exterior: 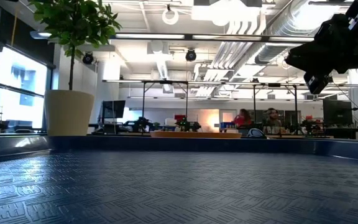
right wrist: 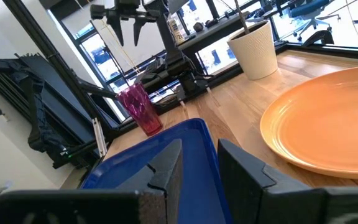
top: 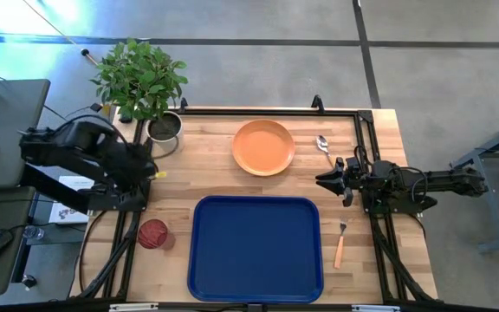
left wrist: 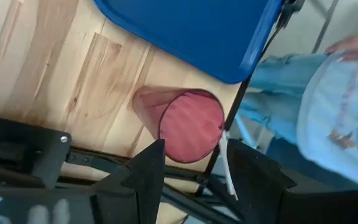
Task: Pick and place plate/cup/fork/spoon on tray
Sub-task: Put the purple cup on the blue serving tray
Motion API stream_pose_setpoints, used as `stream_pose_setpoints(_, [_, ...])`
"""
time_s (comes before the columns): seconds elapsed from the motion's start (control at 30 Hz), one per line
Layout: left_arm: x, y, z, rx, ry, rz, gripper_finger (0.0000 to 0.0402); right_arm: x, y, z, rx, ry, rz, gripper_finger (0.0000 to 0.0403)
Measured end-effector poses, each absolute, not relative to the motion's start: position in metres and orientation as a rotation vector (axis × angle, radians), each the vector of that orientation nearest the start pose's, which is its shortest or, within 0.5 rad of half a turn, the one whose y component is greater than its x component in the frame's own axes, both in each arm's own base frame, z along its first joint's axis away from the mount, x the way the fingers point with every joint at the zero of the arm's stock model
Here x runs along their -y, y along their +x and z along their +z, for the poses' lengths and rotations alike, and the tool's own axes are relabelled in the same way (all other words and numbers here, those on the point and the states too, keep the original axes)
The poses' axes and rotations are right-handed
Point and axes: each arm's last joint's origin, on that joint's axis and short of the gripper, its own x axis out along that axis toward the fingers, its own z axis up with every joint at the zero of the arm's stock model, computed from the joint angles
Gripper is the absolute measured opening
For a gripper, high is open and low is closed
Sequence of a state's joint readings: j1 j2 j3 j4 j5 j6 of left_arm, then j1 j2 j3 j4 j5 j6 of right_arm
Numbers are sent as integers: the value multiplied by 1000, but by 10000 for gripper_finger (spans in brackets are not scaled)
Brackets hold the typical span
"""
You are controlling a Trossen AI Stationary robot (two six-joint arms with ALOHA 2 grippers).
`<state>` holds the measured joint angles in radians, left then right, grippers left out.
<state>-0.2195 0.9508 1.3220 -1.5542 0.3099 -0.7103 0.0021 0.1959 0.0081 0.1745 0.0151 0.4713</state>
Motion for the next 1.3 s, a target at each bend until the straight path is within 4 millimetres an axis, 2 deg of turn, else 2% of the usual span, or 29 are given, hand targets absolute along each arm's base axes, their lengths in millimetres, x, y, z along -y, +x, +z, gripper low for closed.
stream_pose_setpoints(0.37, [67, 129, 360, -1450, -430, -68, 163, 0, 110, 167, -10, 471, -16, 94])
stream_pose_setpoints(0.77, [113, 164, 326, -1648, -247, -20, 163, 0, 110, 167, -11, 471, -17, 94])
stream_pose_setpoints(1.03, [124, 180, 308, -1683, -152, 66, 163, 0, 110, 167, -12, 471, -16, 94])
stream_pose_setpoints(1.3, [126, 185, 302, -1688, -119, 108, 163, 0, 110, 166, -20, 471, -18, 94])
